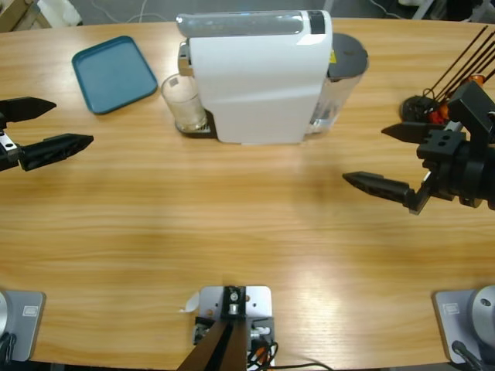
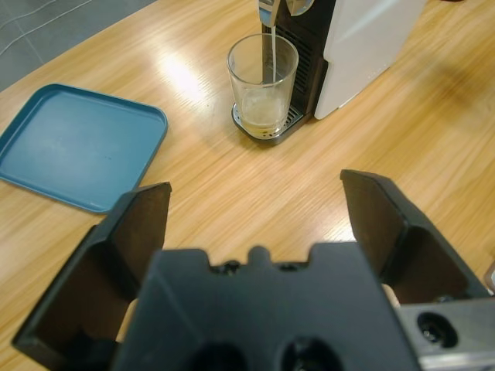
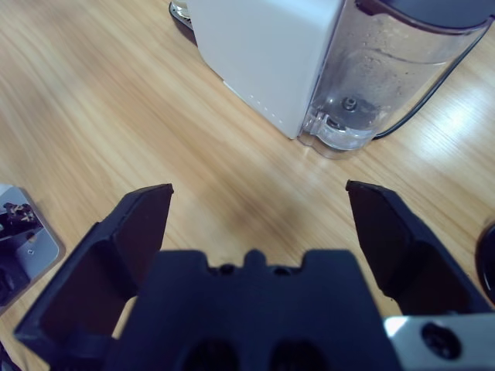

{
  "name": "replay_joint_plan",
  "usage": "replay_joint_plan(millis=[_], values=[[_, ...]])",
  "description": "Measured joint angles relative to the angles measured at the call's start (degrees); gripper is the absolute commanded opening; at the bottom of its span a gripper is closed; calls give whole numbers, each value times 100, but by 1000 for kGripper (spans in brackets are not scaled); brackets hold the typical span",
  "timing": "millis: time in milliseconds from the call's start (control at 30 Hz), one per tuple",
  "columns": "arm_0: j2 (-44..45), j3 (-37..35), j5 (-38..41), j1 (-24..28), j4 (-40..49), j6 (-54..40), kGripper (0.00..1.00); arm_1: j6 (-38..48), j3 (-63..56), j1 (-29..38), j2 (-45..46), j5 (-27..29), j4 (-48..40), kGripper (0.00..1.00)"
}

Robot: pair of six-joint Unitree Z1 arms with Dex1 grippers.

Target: Pour coffee

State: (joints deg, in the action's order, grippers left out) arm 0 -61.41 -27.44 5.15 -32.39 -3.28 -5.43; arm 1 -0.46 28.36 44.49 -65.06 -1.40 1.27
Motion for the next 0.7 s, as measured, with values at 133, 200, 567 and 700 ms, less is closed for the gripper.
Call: replay_joint_plan(millis=[133,200,567,700], values=[[-6,0,0,0,-1,0,954,-1,0,0,0,0,0,1000],[-20,0,0,0,-11,0,956,-2,0,0,0,0,0,1000],[-176,0,0,0,-73,0,954,-2,-2,0,0,0,0,1000],[-178,0,0,0,-76,0,954,-2,-5,0,0,0,0,1000]])
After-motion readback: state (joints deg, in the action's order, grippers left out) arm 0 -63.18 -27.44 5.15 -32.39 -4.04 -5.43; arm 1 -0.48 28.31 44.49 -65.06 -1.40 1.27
